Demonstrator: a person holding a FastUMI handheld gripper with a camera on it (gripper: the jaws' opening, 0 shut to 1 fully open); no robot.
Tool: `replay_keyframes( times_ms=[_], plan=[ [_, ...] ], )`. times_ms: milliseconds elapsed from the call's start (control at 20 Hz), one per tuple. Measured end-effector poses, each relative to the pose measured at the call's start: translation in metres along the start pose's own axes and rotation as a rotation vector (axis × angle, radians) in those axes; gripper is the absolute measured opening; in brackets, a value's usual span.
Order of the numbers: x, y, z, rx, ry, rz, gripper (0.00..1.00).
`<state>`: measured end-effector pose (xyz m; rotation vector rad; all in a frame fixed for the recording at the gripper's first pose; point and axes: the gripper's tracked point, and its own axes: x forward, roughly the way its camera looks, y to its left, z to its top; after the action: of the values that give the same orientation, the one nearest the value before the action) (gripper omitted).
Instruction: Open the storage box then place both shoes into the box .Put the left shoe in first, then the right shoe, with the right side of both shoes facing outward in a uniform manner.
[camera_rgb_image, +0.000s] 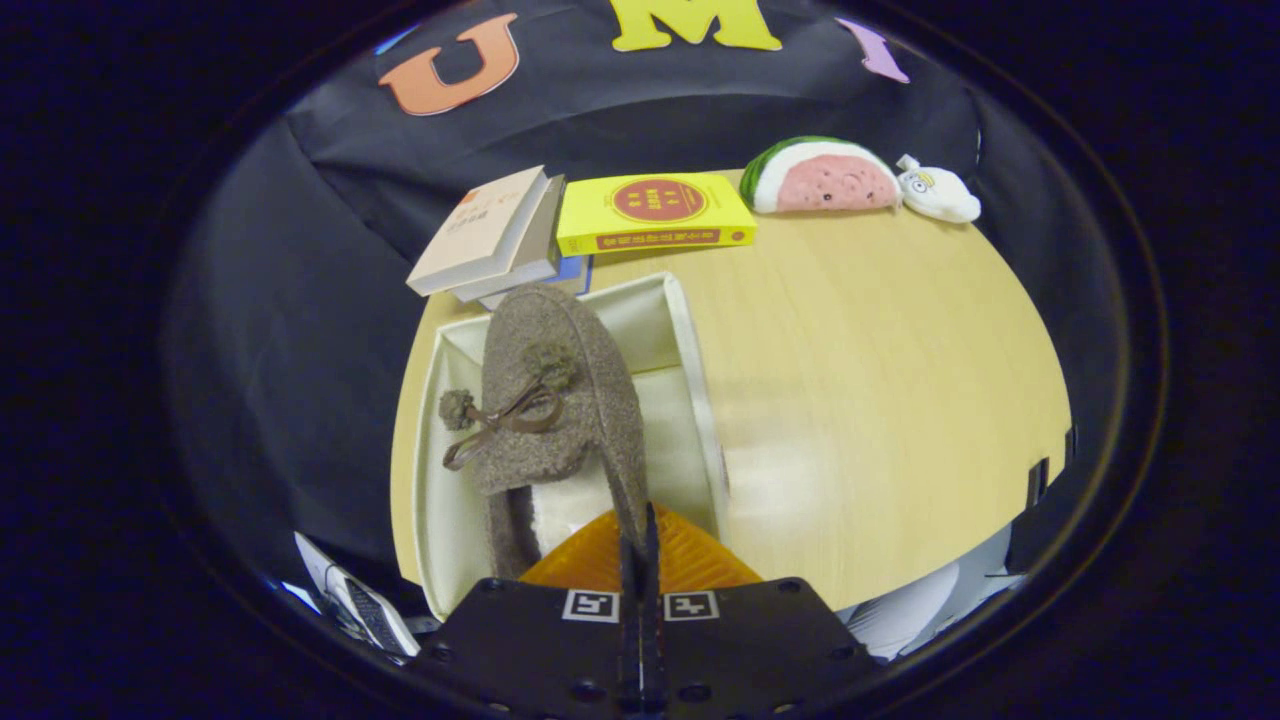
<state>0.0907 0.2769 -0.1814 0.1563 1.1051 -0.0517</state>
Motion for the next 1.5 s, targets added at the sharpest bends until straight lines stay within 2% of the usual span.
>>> replay_keyframes(
  times_ms=[400, 650, 750, 900, 1050, 1200, 1300, 1400, 1500],
  plan=[
    [-0.001, -0.015, -0.012, 0.063, -0.043, -0.073, 0.02],
    [0.001, -0.015, -0.012, 0.088, -0.055, -0.056, 0.05],
    [-0.001, -0.015, -0.007, 0.072, -0.08, -0.063, 0.12],
    [-0.007, -0.011, -0.002, 0.05, -0.115, -0.058, 0.13],
    [-0.012, -0.012, -0.002, 0.042, -0.138, -0.048, 0.25],
    [-0.025, -0.007, 0.001, 0.0, -0.196, -0.015, 0.32],
    [-0.035, -0.004, 0.001, -0.021, -0.228, 0.028, 0.46],
    [-0.046, -0.004, 0.001, -0.046, -0.252, 0.065, 0.46],
    [-0.058, -0.013, 0.006, -0.071, -0.291, 0.058, 0.46]
  ],
)
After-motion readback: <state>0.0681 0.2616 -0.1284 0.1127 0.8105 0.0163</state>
